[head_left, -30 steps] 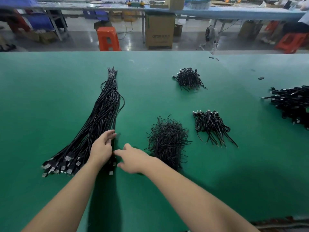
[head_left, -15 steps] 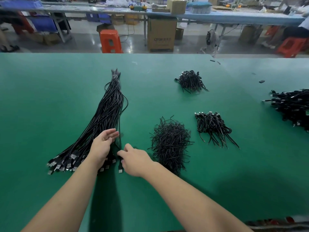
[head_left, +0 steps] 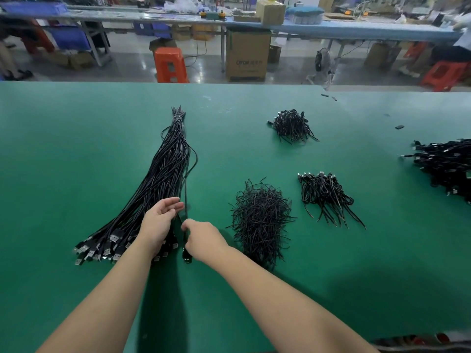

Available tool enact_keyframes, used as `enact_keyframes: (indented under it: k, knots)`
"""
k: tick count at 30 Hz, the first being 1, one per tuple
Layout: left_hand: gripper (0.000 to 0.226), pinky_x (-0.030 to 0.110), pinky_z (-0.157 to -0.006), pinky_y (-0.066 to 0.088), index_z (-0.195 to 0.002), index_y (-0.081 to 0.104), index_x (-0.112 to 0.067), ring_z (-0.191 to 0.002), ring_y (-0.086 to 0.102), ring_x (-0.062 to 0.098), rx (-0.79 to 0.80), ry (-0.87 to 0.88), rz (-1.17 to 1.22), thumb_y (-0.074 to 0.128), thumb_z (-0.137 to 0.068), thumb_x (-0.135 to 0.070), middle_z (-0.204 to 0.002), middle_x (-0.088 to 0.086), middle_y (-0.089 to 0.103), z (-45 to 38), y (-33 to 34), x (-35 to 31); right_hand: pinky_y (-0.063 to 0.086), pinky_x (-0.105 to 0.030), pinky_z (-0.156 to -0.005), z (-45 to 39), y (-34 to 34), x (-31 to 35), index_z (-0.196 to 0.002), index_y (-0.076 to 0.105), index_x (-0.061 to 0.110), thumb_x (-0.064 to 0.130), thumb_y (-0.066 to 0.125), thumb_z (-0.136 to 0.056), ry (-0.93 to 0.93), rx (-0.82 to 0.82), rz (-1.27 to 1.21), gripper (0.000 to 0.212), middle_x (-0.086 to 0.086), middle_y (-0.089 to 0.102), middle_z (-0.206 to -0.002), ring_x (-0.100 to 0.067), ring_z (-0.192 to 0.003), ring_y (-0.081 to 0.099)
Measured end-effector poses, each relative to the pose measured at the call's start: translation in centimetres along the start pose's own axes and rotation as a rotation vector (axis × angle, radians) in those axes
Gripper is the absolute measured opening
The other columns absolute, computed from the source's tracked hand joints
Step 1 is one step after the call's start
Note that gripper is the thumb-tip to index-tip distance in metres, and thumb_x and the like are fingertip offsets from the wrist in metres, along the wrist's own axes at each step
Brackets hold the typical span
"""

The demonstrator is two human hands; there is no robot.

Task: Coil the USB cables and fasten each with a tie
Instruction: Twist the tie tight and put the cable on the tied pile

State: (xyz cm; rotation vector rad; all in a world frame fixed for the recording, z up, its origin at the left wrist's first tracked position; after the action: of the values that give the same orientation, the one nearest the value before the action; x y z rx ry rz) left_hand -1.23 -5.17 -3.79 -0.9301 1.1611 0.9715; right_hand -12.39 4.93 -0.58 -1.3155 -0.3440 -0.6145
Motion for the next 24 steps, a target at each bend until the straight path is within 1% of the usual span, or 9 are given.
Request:
enact_keyframes:
  k: [2,4,6,9,12,16,20,22,24]
  knots:
    - [0.042,0.029,-0.103,0.044,-0.11,0.065,-0.025,-0.111,0.066,0.008,-0.005,-0.003,-0.012,0.042,-0.098,0.008,-0.107,-0.005,0.075,-0.1,0.0,0.2,0.049,-0.037,-0.08,0.0,0.1,-0.1,-0.134,0.056,0.023,0.017,0.053,-0.096,-0.013,0.01,-0.004,0.039,-0.012,0.065,-0.12,-0.034,-0.106,0.061]
    - [0.043,0.03,-0.105,0.043,-0.109,0.065,-0.024,-0.112,0.065,0.009,-0.009,-0.003,-0.019,0.042,-0.097,0.009,-0.108,-0.004,0.074,-0.2,0.1,0.2,0.047,-0.038,-0.078,0.1,0.4,0.0,-0.135,0.055,0.022,0.034,0.055,-0.098,-0.044,0.026,0.06,0.039,-0.012,0.061,-0.121,-0.035,-0.106,0.061]
    - [0.043,0.029,-0.103,0.044,-0.109,0.065,-0.024,-0.112,0.066,0.01,-0.01,-0.002,-0.023,0.042,-0.096,0.01,-0.108,-0.004,0.074,-0.2,0.2,0.2,0.047,-0.038,-0.076,0.3,0.7,0.1,-0.132,0.054,0.019,0.04,0.06,-0.095,-0.053,0.044,0.119,0.043,-0.012,0.058,-0.119,-0.035,-0.103,0.061]
    - [0.041,0.023,-0.094,0.046,-0.11,0.066,-0.023,-0.111,0.066,0.009,-0.011,-0.008,-0.024,0.044,-0.096,0.009,-0.107,-0.005,0.075,-0.2,0.1,0.2,0.053,-0.042,-0.081,0.4,0.8,0.3,-0.124,0.054,0.013,0.024,0.061,-0.093,-0.056,0.051,0.127,0.034,-0.014,0.061,-0.114,-0.038,-0.102,0.061]
    - [0.037,0.023,-0.092,0.047,-0.11,0.067,-0.023,-0.108,0.067,0.007,-0.018,-0.012,-0.023,0.047,-0.097,0.006,-0.105,-0.006,0.076,-0.1,0.1,0.2,0.049,-0.039,-0.079,0.5,0.2,-0.1,-0.128,0.051,0.014,0.017,0.058,-0.094,-0.055,0.07,0.051,0.035,-0.013,0.064,-0.113,-0.034,-0.101,0.059]
    - [0.034,0.024,-0.095,0.047,-0.11,0.067,-0.023,-0.103,0.068,0.002,-0.015,-0.013,-0.053,0.049,-0.098,0.003,-0.104,-0.008,0.076,0.0,0.3,0.1,0.047,-0.034,-0.064,1.1,-0.2,-1.1,-0.129,0.053,0.018,0.012,0.054,-0.096,0.018,0.114,-0.116,0.034,-0.003,0.061,-0.095,-0.022,-0.073,0.057]
    - [0.033,0.024,-0.096,0.045,-0.111,0.066,-0.025,-0.106,0.067,0.001,-0.006,-0.011,-0.1,0.051,-0.098,0.0,-0.105,-0.01,0.075,0.3,0.3,-0.1,0.05,-0.03,-0.067,2.0,-0.7,-1.7,-0.126,0.064,0.016,0.006,0.05,-0.094,0.032,0.136,-0.163,0.036,0.009,0.052,-0.084,-0.018,-0.074,0.06]
    - [0.033,0.022,-0.094,0.044,-0.11,0.066,-0.028,-0.105,0.066,0.0,-0.003,-0.008,-0.129,0.052,-0.097,-0.001,-0.104,-0.013,0.075,0.4,0.3,-0.2,0.053,-0.03,-0.068,2.7,-0.9,-1.8,-0.123,0.067,0.016,0.007,0.051,-0.093,0.032,0.165,-0.178,0.034,0.005,0.058,-0.088,-0.018,-0.072,0.058]
    - [0.034,0.021,-0.093,0.044,-0.109,0.066,-0.029,-0.106,0.066,0.001,-0.003,-0.004,-0.147,0.053,-0.097,-0.001,-0.103,-0.013,0.075,0.5,0.4,-0.3,0.055,-0.031,-0.07,3.4,-1.1,-1.7,-0.116,0.07,0.019,0.007,0.047,-0.093,0.032,0.224,-0.215,0.035,-0.001,0.067,-0.092,-0.024,-0.076,0.067]
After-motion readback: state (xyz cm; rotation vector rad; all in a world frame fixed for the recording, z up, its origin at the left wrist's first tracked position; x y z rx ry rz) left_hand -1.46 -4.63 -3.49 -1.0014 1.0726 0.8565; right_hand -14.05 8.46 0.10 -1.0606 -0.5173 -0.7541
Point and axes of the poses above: each hand's wrist, its own z-axis away from the middle knuckle, its own y-axis out of the palm, x = y × z, the point moved 3 cm from there along -z, towards the middle knuckle
